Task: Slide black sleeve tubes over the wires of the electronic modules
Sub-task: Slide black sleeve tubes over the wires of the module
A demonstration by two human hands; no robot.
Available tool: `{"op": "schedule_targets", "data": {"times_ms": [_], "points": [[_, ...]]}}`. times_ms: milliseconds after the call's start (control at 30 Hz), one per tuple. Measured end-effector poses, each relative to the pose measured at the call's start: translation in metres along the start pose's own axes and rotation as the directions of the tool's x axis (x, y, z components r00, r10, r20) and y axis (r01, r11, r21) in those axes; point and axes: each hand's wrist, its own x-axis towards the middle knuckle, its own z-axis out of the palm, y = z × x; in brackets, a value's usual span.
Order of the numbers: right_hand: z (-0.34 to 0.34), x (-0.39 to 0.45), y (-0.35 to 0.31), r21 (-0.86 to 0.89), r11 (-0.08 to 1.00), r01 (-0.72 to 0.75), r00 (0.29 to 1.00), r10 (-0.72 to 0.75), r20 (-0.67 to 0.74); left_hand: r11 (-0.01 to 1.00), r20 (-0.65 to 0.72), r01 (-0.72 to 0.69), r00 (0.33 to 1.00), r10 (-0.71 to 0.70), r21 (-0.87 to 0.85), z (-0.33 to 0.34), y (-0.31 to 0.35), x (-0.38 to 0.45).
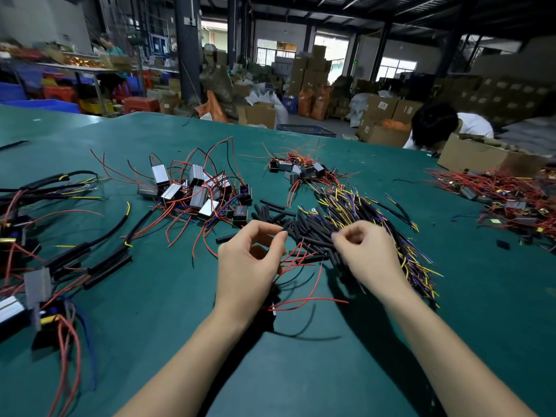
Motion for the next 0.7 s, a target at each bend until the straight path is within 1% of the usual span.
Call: {"op": "schedule_targets", "data": {"times_ms": [33,67,100,133,167,233,333,467,567,700], "points": [[-0.003,-0.001,-0.009,0.283,0.958,-0.056,0.998,0.044,0.046,1.0,0.006,-0.014,1.0,0.014,0.008,0.0,0.0,-0.001],[-0.006,-0.002,-0.018,0.523,0.842,-0.132,0.989,0.075,0.128,1.0,0.013,-0.026,1.0,0.026,0.015,0.001,0.0,-0.001],[-0.008,-0.004,-0.026,0.673,0.713,-0.198,0.975,0.074,0.209,0.999,0.02,-0.038,0.999,0.038,0.024,0.001,0.0,-0.001],[-0.008,-0.006,-0.032,0.736,0.63,-0.248,0.961,0.061,0.271,0.998,0.025,-0.054,0.998,0.053,0.036,0.002,0.0,-0.002],[-0.008,-0.007,-0.037,0.756,0.59,-0.283,0.946,0.043,0.32,0.996,0.029,-0.075,0.997,0.073,0.049,0.003,0.001,-0.002],[-0.007,-0.011,-0.042,0.744,0.594,-0.306,0.929,0.014,0.371,0.99,0.031,-0.119,0.993,0.117,0.072,0.003,0.002,-0.002],[-0.004,-0.014,-0.042,0.718,0.636,-0.282,0.936,0.019,0.352,0.986,0.03,-0.147,0.989,0.145,0.083,0.004,0.002,-0.003],[-0.001,-0.013,-0.039,0.729,0.607,-0.318,0.926,0.032,0.377,0.987,0.028,-0.151,0.988,0.15,0.053,0.005,0.0,-0.003],[0.002,-0.013,-0.037,0.692,0.643,-0.327,0.921,0.053,0.386,0.988,0.031,-0.15,0.988,0.149,0.029,0.005,0.0,-0.003],[0.003,-0.011,-0.035,0.687,0.642,-0.34,0.918,0.066,0.392,0.986,0.031,-0.165,0.986,0.164,0.026,0.005,0.0,-0.004]]}}
